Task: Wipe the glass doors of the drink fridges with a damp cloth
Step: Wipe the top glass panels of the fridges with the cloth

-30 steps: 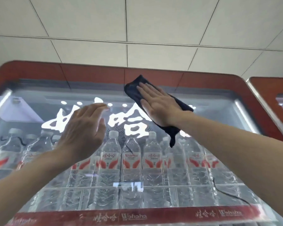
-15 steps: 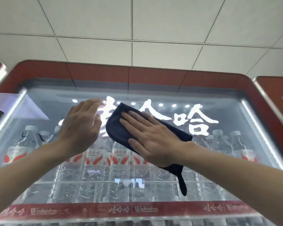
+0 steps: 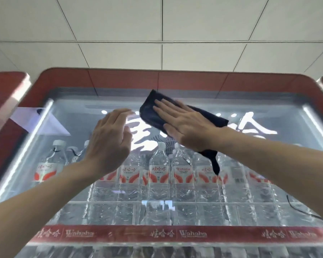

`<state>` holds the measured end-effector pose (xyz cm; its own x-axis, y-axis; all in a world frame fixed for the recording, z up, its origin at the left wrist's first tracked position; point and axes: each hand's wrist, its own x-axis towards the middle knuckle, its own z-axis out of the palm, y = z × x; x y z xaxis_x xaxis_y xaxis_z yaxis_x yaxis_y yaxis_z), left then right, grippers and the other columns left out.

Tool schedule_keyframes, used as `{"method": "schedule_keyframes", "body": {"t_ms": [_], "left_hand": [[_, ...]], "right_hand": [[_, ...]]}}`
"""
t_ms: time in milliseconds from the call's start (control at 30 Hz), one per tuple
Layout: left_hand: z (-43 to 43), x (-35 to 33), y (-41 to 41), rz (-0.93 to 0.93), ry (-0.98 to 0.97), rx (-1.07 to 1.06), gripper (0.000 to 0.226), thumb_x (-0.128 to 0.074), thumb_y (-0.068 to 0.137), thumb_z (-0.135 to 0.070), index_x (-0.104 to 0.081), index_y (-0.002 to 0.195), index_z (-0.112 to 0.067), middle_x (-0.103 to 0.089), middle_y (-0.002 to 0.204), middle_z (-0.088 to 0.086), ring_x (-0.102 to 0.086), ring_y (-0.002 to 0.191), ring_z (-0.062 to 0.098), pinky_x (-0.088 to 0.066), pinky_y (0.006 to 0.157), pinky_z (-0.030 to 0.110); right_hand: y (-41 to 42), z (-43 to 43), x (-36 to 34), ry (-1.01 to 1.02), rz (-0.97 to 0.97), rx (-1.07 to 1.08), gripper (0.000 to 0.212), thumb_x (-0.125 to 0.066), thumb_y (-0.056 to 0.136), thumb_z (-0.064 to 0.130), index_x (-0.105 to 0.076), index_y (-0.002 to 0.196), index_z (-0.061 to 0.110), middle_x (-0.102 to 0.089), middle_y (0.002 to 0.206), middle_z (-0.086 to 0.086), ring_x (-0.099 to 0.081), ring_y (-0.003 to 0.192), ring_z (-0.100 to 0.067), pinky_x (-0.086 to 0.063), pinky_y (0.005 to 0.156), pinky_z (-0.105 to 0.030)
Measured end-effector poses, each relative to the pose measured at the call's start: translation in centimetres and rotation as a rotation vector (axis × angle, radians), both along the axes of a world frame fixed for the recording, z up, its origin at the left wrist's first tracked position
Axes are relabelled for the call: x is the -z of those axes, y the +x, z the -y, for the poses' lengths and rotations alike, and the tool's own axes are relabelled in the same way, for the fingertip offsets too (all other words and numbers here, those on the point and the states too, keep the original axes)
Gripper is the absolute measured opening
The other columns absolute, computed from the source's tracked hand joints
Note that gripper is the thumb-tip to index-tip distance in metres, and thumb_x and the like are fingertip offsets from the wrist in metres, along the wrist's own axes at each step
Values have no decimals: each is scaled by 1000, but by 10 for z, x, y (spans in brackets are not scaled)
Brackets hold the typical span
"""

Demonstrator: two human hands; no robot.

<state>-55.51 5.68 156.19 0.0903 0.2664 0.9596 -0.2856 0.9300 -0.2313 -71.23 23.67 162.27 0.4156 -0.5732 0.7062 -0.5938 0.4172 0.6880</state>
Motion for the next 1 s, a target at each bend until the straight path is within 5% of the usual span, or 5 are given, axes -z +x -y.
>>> {"method": "schedule_keyframes", "body": {"t_ms": [167, 367, 600, 867, 1000], "left_hand": [[22, 2, 24, -1, -2, -85, 46, -34, 95, -21, -57, 135, -11, -58, 139, 5, -48, 129, 21, -33, 108, 35], [33, 7, 21, 28, -4, -111, 48, -34, 96, -26, -52, 139, -13, -54, 144, 1, -44, 132, 15, -28, 111, 31], [32, 8, 26, 48, -14, -22, 48, -36, 95, -22, -53, 138, -12, -54, 143, 2, -44, 131, 15, -27, 111, 29], [61, -2, 68, 33, -54, -118, 48, -34, 94, -20, -56, 135, -10, -56, 140, 4, -47, 129, 20, -34, 109, 38], [75, 6, 66, 76, -48, -152, 49, -33, 98, -23, -51, 141, -11, -53, 146, 4, -45, 135, 20, -33, 114, 37]], "right_hand": [[2, 9, 46, 223, -146, -56, 58, -21, 111, 39, -5, 165, 25, -2, 173, 6, 6, 158, -5, 6, 129, -31], [15, 18, -49, -66, 24, -14, 60, -10, 107, 45, -6, 165, 28, -2, 172, 12, 4, 158, -2, -1, 130, -35], [34, 31, -23, -149, 120, 35, 58, -13, 112, 40, 2, 165, 20, 8, 173, 4, 12, 157, -4, 10, 128, -31], [45, 44, 45, 253, -149, -16, 60, -20, 110, 45, -9, 166, 25, -5, 173, 6, 4, 158, -5, 3, 130, -32], [51, 51, -27, -9, -18, 14, 67, -4, 103, 57, -1, 165, 28, 0, 172, 9, 6, 158, -4, 2, 130, -34]]}}
